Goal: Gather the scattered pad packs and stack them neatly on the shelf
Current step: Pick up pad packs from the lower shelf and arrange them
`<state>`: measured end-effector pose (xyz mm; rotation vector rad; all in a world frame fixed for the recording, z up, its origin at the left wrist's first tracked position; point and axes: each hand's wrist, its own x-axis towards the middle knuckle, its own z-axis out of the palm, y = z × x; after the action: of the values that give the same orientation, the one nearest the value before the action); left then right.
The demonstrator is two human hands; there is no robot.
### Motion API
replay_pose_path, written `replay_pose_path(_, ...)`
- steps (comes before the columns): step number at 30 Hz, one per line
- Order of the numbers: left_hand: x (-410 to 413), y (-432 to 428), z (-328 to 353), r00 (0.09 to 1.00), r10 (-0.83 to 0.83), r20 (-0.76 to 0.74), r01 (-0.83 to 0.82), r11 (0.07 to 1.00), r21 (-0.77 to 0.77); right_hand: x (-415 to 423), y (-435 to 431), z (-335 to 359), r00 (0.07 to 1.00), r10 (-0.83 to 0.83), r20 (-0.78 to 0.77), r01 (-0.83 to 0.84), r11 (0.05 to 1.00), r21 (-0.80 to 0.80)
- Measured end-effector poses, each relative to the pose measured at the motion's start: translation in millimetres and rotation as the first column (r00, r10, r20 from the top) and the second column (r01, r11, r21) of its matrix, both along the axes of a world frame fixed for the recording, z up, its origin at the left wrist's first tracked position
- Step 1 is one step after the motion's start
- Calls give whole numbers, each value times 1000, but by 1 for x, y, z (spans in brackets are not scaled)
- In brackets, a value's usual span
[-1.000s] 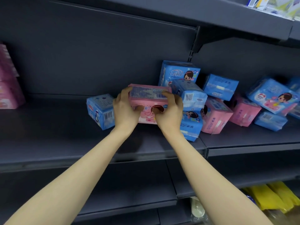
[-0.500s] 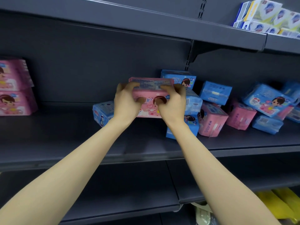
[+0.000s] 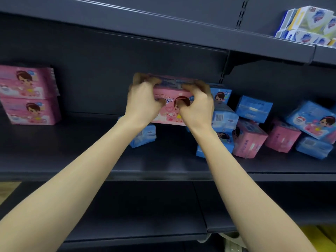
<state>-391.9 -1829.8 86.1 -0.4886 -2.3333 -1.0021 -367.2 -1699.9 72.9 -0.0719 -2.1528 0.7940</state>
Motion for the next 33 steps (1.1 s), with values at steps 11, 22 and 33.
replay_pose_path(11,1,-61,-2,987,162,23,-162,987,-2,-11,-65,8,984,176,32,-177,983,41)
replay_pose_path(22,-2,-144,-8,939,339,56,-339,941,-18,-34,-148,5,944,304,131,-324,930,176)
replay_pose_path(33,-32,-218,-20,945,314,91,-312,949,-34,-64,-225,-10,948,254,191,-300,914,274)
